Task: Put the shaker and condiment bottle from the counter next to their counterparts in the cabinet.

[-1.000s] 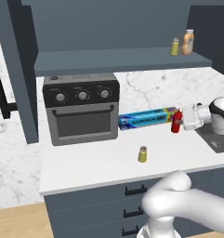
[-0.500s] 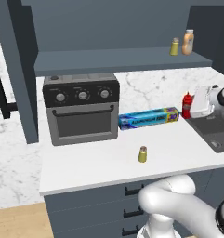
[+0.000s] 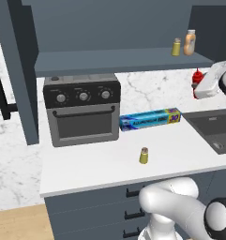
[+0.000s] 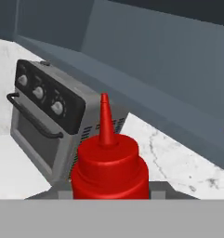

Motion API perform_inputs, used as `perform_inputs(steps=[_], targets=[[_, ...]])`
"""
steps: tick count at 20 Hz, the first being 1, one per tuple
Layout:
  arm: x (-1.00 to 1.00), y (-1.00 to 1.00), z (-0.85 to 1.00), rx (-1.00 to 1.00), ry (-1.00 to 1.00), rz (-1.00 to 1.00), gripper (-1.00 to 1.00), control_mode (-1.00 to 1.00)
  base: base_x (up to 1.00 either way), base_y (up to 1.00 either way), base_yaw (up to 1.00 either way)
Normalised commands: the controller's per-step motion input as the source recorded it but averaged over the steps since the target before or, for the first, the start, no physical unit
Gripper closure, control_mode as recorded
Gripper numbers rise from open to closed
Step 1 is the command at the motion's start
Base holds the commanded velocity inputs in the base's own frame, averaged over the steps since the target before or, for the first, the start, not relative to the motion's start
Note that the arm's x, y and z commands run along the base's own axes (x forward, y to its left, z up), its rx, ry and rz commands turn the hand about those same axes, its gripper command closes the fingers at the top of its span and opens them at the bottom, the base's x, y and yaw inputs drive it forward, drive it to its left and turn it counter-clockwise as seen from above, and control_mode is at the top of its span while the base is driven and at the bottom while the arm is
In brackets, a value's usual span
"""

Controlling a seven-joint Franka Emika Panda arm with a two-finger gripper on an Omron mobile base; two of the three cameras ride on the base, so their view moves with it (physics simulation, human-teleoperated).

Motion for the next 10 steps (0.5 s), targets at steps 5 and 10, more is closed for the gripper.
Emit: perform_inputs(steps=[5, 10], targets=[[0.00, -0.05, 0.99, -0.17, -0.18, -0.25, 1.00, -1.00, 0.00, 0.00, 0.00], [0.02, -0.33, 0.64, -0.08, -0.22, -0.29, 1.00, -1.00, 0.00, 0.00, 0.00]])
